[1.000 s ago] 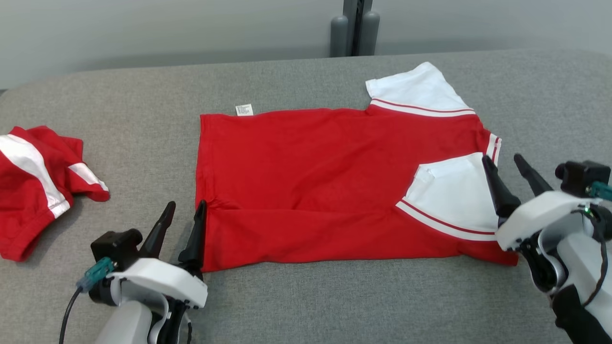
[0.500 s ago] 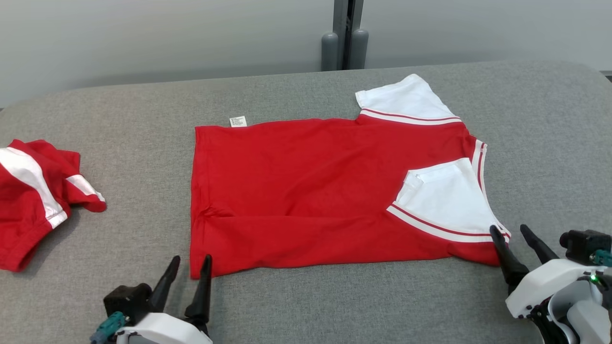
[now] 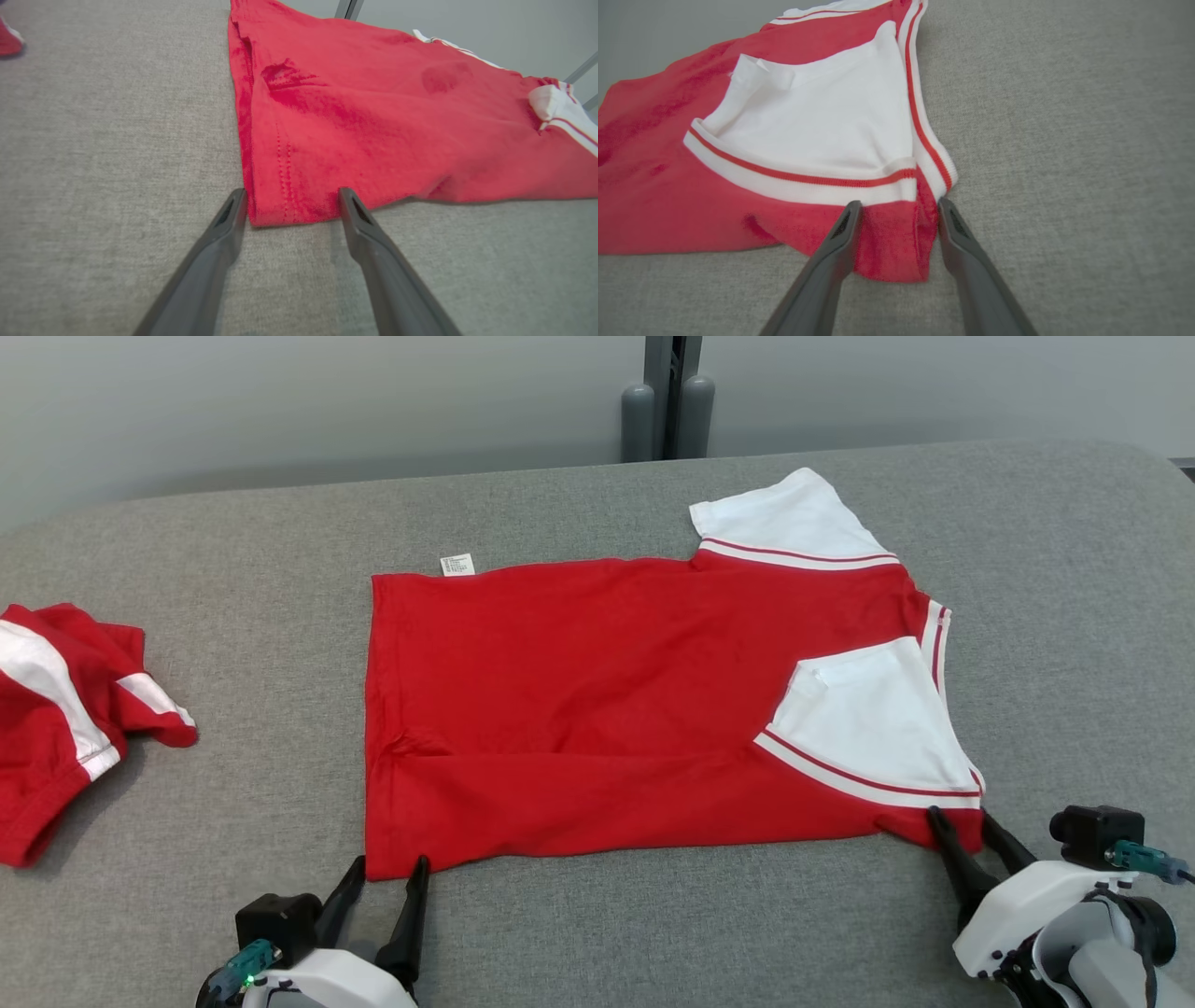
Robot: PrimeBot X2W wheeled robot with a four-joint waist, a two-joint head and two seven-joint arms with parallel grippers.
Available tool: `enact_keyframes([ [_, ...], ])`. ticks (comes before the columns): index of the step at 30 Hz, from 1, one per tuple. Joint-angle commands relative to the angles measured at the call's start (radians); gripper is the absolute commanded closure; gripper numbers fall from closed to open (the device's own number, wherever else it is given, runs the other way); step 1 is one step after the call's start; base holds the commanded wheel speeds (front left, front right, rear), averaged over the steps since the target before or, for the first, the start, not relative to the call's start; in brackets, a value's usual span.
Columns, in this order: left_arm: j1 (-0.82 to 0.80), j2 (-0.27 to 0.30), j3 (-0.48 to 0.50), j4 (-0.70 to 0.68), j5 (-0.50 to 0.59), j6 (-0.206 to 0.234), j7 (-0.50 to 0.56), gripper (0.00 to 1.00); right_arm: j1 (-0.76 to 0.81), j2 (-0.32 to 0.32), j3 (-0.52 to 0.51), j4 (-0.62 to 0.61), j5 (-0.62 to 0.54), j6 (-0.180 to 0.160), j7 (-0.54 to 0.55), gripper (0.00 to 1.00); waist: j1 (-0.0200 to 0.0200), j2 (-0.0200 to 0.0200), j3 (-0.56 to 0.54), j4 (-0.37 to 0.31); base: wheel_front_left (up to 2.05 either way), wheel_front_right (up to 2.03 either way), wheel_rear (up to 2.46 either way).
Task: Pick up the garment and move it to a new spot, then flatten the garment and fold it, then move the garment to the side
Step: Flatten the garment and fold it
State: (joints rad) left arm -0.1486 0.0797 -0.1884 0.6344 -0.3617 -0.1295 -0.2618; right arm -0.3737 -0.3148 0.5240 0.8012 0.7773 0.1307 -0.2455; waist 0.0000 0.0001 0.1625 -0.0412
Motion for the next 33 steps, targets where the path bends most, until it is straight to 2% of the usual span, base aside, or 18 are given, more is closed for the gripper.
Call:
enact_keyframes([
  [1, -0.023, 0.004, 0.007, 0.023, -0.007, -0.001, -0.003, 0.94, -0.010, 0.005, 0.004, 0.020, 0.008, 0.000, 0.006, 1.00, 0.0000, -0.0001, -0.001, 0.000, 0.00, 0.00, 0.00],
  [2, -0.034, 0.003, 0.009, 0.037, -0.009, -0.001, -0.002, 1.00, -0.014, 0.012, 0.005, 0.030, 0.017, 0.000, 0.007, 1.00, 0.0000, -0.0001, -0.002, 0.001, 0.00, 0.00, 0.00],
  [7, -0.055, 0.002, -0.004, 0.071, -0.014, -0.001, -0.002, 1.00, -0.028, 0.027, 0.009, 0.053, 0.036, 0.000, -0.008, 1.00, 0.0000, -0.0001, -0.019, 0.006, 0.00, 0.00, 0.00],
  [11, -0.030, 0.000, -0.006, 0.040, -0.020, -0.001, -0.003, 1.00, -0.003, 0.024, 0.004, 0.038, 0.054, 0.000, -0.016, 1.00, 0.0000, -0.0001, -0.046, 0.011, 0.00, 0.00, 0.00],
  [24, 0.154, -0.004, 0.023, -0.123, -0.028, -0.001, -0.003, 1.00, 0.169, -0.025, -0.061, -0.117, 0.045, 0.000, -0.021, 1.00, 0.0000, -0.0001, -0.129, 0.022, 0.00, 0.00, 0.00],
  [33, 0.229, -0.016, 0.017, -0.115, -0.041, -0.001, -0.003, 1.00, 0.291, -0.025, -0.126, -0.184, 0.013, 0.000, 0.002, 1.00, 0.0000, -0.0001, -0.152, 0.032, 0.00, 0.00, 0.00],
])
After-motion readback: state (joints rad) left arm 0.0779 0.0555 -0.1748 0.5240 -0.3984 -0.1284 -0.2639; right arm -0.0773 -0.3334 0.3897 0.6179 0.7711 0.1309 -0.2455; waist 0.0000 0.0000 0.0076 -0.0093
